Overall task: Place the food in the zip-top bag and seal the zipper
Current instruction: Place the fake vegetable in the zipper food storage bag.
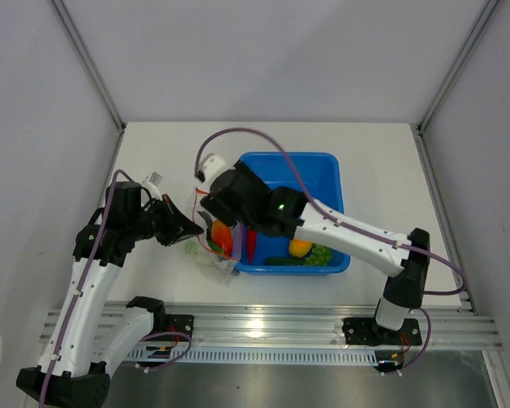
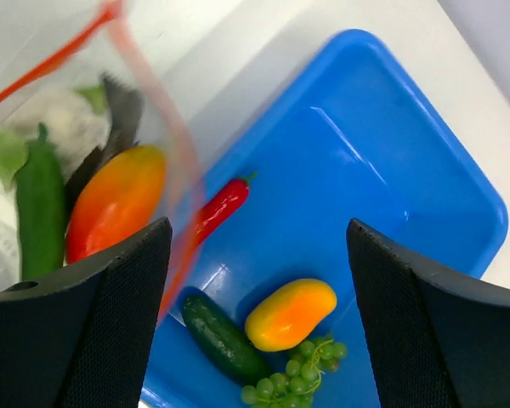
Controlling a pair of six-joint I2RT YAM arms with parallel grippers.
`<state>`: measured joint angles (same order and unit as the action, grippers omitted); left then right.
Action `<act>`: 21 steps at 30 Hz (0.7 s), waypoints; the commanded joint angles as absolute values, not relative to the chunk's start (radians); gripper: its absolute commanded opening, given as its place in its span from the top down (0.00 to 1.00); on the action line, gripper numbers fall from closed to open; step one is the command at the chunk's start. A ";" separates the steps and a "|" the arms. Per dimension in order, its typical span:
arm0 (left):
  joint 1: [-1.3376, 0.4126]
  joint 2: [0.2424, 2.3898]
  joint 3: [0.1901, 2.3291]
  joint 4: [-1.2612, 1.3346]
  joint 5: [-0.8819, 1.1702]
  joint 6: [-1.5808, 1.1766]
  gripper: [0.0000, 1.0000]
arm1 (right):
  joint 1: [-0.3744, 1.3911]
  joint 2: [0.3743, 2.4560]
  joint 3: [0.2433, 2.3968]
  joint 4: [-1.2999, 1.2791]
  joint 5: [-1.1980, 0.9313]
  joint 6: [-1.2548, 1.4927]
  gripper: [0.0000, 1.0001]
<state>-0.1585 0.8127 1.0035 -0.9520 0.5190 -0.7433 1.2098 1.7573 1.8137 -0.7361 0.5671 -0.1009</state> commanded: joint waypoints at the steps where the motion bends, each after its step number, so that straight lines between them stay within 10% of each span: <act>1: -0.160 0.796 1.000 -0.928 0.538 -0.764 0.99 | 1.120 1.599 1.813 -0.730 0.433 0.058 0.16; 21: -0.160 0.821 1.109 -0.945 0.574 -0.808 0.99 | 0.655 1.633 1.661 -0.865 -0.195 0.368 0.31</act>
